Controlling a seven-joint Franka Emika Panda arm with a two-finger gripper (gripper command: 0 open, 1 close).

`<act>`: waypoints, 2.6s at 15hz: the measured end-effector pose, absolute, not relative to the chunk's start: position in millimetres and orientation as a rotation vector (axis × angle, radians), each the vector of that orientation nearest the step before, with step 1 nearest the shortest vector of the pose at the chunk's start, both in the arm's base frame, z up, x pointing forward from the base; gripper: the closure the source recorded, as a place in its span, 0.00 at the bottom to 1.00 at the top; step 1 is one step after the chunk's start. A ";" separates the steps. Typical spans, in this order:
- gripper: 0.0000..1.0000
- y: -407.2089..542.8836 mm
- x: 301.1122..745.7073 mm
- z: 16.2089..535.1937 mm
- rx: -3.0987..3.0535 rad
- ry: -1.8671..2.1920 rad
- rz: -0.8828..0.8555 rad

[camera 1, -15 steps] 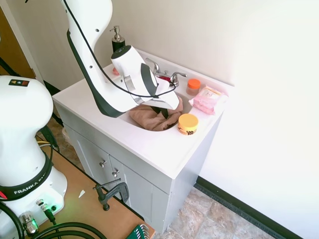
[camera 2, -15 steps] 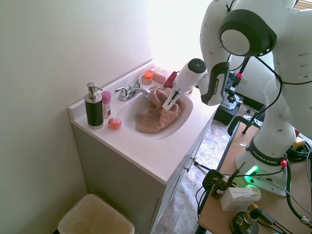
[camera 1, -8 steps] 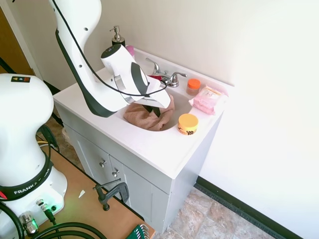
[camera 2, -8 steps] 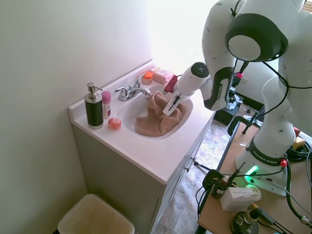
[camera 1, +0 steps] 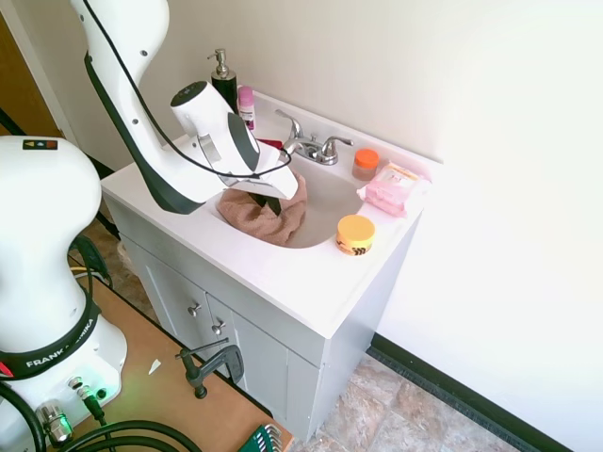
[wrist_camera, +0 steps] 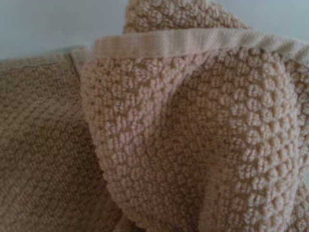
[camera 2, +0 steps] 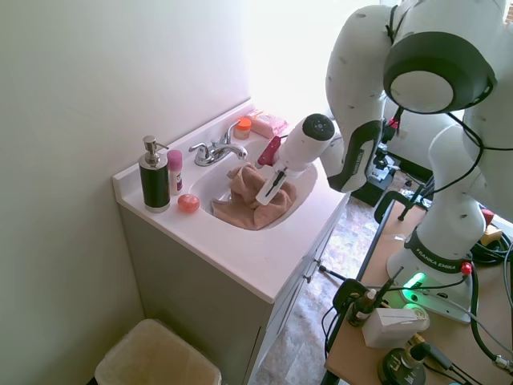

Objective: Wipe the sink

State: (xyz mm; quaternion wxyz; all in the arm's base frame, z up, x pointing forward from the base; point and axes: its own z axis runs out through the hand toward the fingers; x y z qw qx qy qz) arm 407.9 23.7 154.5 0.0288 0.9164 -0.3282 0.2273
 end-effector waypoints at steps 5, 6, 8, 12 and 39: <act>1.00 74.5 406.8 153.9 2.848 -0.987 0.654; 1.00 81.6 404.4 156.5 2.853 -0.975 0.626; 1.00 92.8 397.4 165.3 2.865 -0.972 0.565; 1.00 92.3 382.2 187.3 2.877 -0.971 0.424; 1.00 158.0 334.9 324.4 2.970 -0.773 -0.051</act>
